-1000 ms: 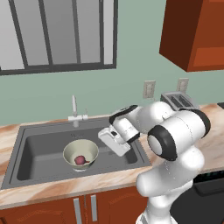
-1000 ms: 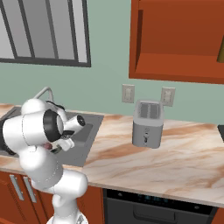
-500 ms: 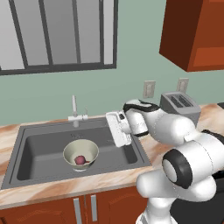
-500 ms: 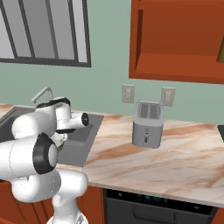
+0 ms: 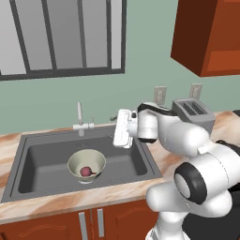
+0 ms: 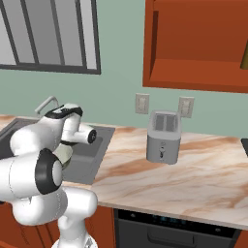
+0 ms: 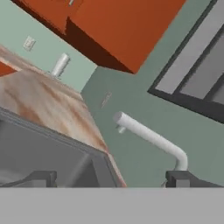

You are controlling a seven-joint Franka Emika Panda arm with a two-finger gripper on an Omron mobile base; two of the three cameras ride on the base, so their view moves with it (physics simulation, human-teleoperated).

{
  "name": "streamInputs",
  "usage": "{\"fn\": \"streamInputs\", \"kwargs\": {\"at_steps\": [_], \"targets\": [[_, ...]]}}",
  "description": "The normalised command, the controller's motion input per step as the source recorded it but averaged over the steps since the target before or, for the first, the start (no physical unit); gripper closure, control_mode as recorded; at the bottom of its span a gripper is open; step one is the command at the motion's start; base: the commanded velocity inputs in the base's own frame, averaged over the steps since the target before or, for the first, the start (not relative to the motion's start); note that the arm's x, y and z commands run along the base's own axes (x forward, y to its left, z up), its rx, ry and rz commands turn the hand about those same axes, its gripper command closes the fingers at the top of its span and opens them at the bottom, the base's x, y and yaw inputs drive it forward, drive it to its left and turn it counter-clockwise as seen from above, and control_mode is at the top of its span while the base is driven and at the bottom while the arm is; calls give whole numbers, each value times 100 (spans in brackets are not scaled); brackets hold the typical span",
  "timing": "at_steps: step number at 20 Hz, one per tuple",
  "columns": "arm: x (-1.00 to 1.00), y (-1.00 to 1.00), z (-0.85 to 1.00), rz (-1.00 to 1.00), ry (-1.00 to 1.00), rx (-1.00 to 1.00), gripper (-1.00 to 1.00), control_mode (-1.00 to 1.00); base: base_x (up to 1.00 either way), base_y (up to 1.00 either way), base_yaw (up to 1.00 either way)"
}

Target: Pick the onion from the cabinet and place it in the bowl. Then pick the bowl and place it in the sink. Then turn on the sink facuet.

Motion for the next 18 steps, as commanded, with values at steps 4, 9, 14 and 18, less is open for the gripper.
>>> {"fn": "streamInputs", "kwargs": {"at_steps": [4, 9, 14, 18], "targets": [[59, -6, -2, -12, 44, 54, -100, -100, 0, 0, 0], [58, -1, -6, -11, 25, 40, -100, -100, 0, 0, 0], [59, 0, -5, -1, 17, 27, -100, -100, 0, 0, 0], [56, 18, -8, 0, 11, 9, -100, -100, 0, 0, 0]]}}
